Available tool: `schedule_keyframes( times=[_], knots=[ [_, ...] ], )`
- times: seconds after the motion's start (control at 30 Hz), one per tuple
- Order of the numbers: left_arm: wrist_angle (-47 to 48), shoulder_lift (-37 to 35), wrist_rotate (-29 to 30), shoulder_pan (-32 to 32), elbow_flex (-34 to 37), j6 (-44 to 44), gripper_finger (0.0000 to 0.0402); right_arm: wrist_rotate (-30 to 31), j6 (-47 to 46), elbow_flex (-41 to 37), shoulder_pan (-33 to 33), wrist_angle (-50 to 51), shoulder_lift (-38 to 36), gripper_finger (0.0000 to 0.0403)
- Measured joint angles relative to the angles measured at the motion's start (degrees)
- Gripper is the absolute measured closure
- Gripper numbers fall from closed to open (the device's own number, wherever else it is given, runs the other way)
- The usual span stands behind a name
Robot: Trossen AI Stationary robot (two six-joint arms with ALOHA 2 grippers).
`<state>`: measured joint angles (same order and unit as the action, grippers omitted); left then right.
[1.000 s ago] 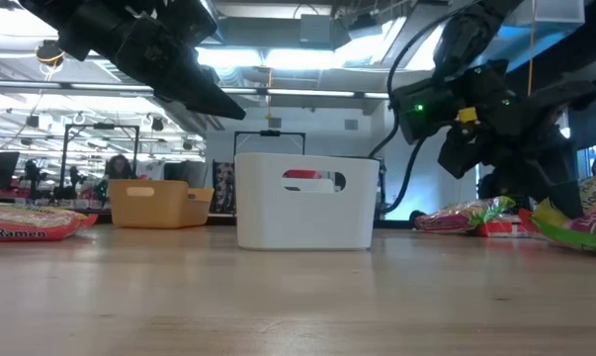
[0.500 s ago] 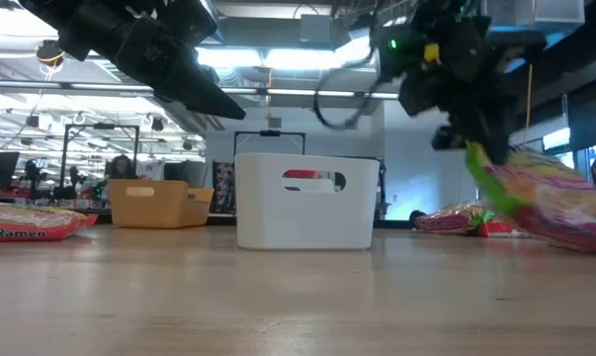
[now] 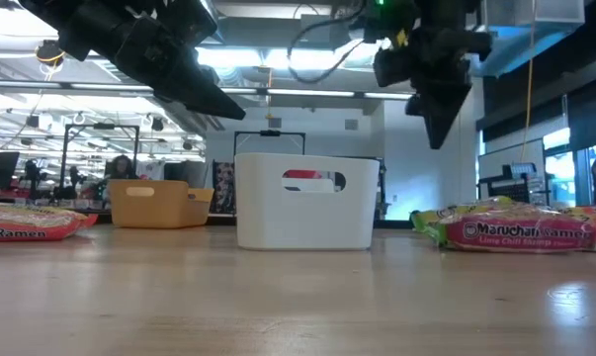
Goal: Sort Maruchan noodles
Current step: Put the green noodle pack into the white bin
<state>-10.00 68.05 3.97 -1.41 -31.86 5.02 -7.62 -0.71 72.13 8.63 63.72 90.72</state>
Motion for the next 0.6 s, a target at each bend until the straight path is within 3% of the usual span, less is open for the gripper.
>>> schedule_keyframes(
  times=[0.13, 0.33, 0.47, 0.6],
  knots=[
    [0.02, 0.00, 0.00, 0.00, 0.00, -0.33, 0.0227, 0.56, -2.37, -3.36, 0.02, 0.66, 0.06, 0.0365],
    [-1.26, 0.00, -0.59, -0.04, -0.01, -1.40, 0.0227, 0.02, -1.81, -9.67, 0.75, -2.91, 0.07, 0.0240],
    [-2.85, 0.70, -0.73, -0.04, -0.02, -1.87, 0.0227, -6.54, 0.27, -13.16, 3.17, -7.56, 0.09, 0.0167],
    [-4.44, 2.05, -2.12, -0.04, 0.00, -1.90, 0.0227, -12.56, 1.14, -16.73, 5.84, -13.14, 0.09, 0.0124]
  ],
)
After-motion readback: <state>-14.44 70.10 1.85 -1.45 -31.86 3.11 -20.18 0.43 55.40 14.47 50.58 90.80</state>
